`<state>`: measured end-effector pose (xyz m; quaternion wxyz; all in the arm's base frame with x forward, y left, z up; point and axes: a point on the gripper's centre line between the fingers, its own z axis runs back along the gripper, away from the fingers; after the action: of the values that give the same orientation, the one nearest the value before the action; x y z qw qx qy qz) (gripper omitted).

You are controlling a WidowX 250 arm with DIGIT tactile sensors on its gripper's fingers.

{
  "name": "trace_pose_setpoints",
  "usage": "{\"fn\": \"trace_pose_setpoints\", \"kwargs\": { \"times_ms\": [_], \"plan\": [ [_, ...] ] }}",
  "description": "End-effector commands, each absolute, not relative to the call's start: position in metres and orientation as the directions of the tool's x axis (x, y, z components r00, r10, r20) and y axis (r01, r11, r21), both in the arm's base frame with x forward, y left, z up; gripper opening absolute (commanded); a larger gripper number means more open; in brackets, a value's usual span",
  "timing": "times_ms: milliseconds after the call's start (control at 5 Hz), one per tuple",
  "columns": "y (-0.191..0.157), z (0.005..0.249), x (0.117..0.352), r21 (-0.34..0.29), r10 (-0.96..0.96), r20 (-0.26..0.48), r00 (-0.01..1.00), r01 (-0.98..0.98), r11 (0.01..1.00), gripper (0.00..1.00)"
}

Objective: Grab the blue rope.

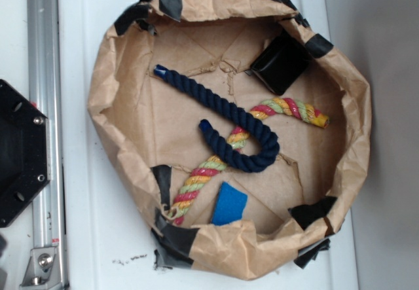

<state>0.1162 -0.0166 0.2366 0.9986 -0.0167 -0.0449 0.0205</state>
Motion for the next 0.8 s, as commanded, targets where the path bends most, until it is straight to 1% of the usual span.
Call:
{"fn": "trace_pose_setpoints", "kwargs": {
  "times_ms": [0, 200, 400, 600],
  "plan": [
    [-0.017, 0.237, 0.116, -0.035, 0.042, 0.089, 0.995, -0.039, 0.999, 1.0],
    [-0.004, 0.219, 0.166, 0.022, -0.172, 0.078, 0.982, 0.17, 0.985, 1.0],
    [0.003, 0.197, 0.216, 0.011, -0.264, 0.131, 0.956, 0.265, 0.964, 1.0],
    [0.008, 0.176, 0.246, 0.005, -0.054, 0.211, 0.976, 0.055, 0.998, 1.0]
  ]
}}
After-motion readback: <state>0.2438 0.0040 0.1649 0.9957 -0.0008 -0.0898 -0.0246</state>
